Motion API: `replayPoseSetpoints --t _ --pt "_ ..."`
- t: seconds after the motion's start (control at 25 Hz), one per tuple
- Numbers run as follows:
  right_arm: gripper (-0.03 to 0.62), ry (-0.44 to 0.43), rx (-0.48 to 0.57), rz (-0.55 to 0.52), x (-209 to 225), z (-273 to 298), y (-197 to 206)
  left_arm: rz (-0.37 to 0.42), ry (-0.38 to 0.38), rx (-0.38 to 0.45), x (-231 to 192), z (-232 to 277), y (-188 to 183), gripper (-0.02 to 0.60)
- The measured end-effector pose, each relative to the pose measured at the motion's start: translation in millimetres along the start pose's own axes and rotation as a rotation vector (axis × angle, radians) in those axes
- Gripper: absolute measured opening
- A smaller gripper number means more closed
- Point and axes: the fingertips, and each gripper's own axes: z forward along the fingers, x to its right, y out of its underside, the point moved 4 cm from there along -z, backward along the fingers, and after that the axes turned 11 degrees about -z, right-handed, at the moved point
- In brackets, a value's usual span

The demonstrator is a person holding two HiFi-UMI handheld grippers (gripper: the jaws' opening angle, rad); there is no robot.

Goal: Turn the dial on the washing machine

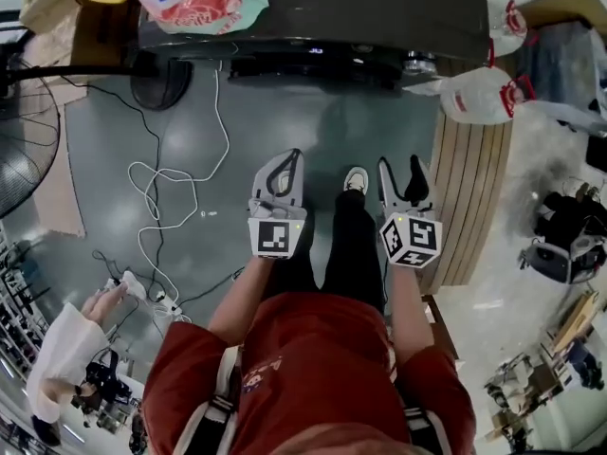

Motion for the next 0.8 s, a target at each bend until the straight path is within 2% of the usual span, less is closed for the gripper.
replayPoseSetpoints --t 0.16,0.4,0.6,0.8 --pt "0.288 -0.043 -0.042 -0.044 -29 -35 -11 -0.049 -0.056 -0.037 -4 -36 -31 0.011" --pt "0.285 -0.09 0.045 -0.091 -57 -71 -81 -0.085 -0.076 0.041 -6 -73 -114 0.011" --pt "0.284 -0.071 0.123 -0.159 -69 -108 -146 -0.035 -0.131 0.026 -6 -110 -169 0.011" --pt "0.284 -0.038 0.259 -0.211 -71 -136 -226 -0.017 -0.166 0.107 -17 -124 -231 0.011"
